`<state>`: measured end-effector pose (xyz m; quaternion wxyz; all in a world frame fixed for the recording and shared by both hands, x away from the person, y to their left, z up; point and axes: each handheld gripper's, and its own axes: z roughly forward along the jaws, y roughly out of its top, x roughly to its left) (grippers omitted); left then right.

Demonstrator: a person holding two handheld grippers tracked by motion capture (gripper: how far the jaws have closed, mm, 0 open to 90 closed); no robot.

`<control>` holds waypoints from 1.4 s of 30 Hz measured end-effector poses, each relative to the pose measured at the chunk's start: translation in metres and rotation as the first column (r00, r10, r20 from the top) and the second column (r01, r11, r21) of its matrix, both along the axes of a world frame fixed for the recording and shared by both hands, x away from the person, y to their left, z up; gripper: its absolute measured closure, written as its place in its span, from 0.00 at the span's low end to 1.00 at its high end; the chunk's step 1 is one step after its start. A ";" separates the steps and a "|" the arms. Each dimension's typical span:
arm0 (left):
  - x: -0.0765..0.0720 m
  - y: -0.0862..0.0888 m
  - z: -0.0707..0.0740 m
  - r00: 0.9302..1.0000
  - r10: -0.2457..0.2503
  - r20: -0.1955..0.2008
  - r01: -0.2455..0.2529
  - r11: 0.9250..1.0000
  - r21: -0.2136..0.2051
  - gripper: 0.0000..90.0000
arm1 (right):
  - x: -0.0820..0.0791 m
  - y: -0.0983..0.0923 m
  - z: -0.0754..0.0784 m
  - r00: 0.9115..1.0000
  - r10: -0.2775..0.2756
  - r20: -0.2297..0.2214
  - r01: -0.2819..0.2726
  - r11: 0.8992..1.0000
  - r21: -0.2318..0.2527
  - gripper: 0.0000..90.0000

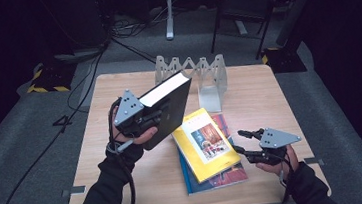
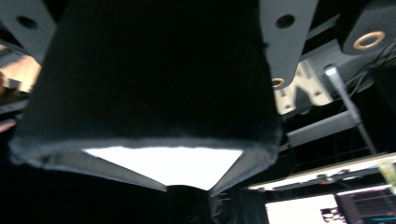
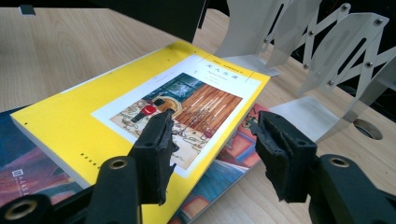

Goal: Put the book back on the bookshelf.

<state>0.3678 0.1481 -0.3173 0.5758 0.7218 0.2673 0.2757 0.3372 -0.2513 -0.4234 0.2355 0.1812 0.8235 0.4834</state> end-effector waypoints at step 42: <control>0.113 -0.028 -0.066 0.955 0.291 -0.065 -0.291 0.957 0.010 0.58 | 0.000 0.006 -0.008 0.999 0.044 -0.022 -0.045 0.998 -0.038 0.52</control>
